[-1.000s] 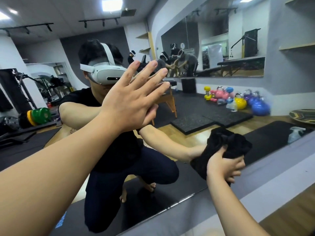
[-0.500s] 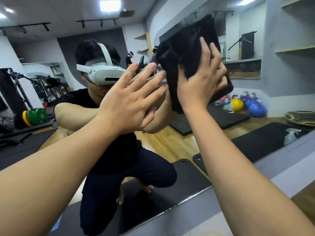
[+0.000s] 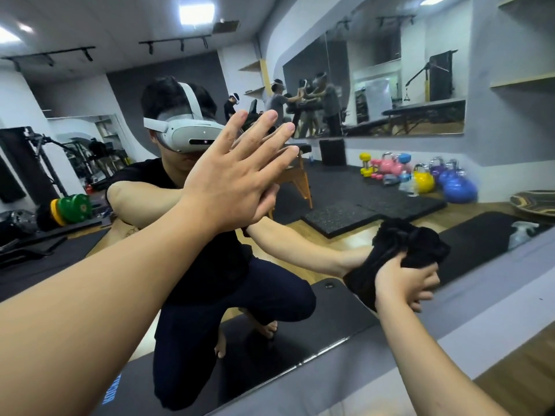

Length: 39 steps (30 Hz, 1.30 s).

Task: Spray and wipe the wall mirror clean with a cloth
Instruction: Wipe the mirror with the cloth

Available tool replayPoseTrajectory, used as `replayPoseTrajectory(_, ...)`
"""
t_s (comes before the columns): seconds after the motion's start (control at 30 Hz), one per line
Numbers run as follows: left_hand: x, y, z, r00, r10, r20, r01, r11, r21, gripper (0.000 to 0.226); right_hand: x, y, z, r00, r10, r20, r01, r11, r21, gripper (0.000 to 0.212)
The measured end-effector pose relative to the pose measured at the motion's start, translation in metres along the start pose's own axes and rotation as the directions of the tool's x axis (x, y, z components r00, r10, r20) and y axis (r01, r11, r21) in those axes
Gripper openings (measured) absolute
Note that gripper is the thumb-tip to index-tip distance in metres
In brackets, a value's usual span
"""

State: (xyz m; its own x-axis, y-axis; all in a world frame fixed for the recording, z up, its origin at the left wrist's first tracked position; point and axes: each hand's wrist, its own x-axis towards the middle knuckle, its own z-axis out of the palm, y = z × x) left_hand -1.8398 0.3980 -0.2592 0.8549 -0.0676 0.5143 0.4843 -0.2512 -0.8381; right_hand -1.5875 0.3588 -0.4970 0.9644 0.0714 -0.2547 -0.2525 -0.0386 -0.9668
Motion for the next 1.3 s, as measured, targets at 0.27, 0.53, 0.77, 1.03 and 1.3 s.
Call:
replayPoseTrajectory(0.27, 0.000, 0.000, 0.000, 1.000, -0.011, -0.016, 0.011, 1.000, 0.002, 0.060, -0.080, -0.157, -0.005, 0.676, -0.737, -0.006, 0.737, 0.676, -0.005, 0.069)
replayPoseTrajectory(0.53, 0.000, 0.001, 0.000, 1.000, -0.013, -0.019, 0.013, 1.000, 0.006, 0.061, -0.082, -0.144, 0.007, 0.596, -0.797, -0.096, 0.802, 0.598, 0.013, 0.069)
replayPoseTrajectory(0.77, 0.000, 0.000, 0.001, 1.000, -0.013, -0.020, 0.013, 1.000, 0.006, 0.060, -0.014, -0.006, 0.001, 0.954, -0.299, -0.034, 0.299, 0.954, -0.009, 0.069)
replayPoseTrajectory(1.03, 0.002, -0.001, -0.001, 1.000, 0.004, -0.031, -0.004, 1.000, 0.020, 0.060, 0.002, -0.021, -0.005, 0.998, 0.054, 0.024, -0.054, 0.999, -0.001, 0.072)
replayPoseTrajectory(1.3, 0.005, 0.001, -0.003, 0.999, 0.006, -0.032, -0.006, 1.000, 0.003, 0.060, -0.106, -0.198, -0.005, 0.502, -0.863, 0.050, 0.865, 0.501, -0.034, 0.070)
